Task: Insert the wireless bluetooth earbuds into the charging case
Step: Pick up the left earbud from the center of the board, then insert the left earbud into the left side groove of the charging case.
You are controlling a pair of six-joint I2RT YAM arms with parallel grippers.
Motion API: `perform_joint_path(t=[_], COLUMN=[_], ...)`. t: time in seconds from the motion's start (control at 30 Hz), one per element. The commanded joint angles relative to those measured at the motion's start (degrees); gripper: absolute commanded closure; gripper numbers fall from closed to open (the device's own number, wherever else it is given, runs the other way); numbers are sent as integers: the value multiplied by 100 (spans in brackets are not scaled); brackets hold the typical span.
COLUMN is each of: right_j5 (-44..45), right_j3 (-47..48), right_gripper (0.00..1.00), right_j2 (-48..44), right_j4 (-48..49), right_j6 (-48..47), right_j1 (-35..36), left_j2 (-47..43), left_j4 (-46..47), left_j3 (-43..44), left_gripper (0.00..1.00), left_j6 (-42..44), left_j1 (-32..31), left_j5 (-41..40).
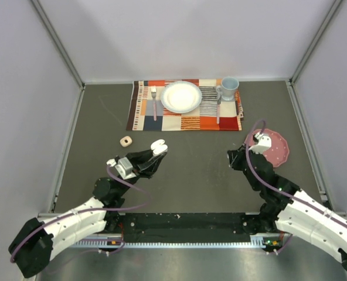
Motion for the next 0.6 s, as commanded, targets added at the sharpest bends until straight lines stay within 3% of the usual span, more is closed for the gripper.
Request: perform_joint_path(t=[0.0,0.4,0.57], right_j5=[220,317,203], right_j3=[-220,-414,-300], right_gripper=[100,100,100], right_j2=[-406,-152,279], right_j4=[1245,4830,5895], right_j6=[-697,-2550,-2658], right_j1=[244,1396,1704], left_j2=[64,521,723], left_j4=[337,741,943], left_j3=[142,256,265], left_gripper=[100,100,100], left_j6=[-79,-238,-308], left_j1=[-2,7,-2], left_j5=[91,355,390])
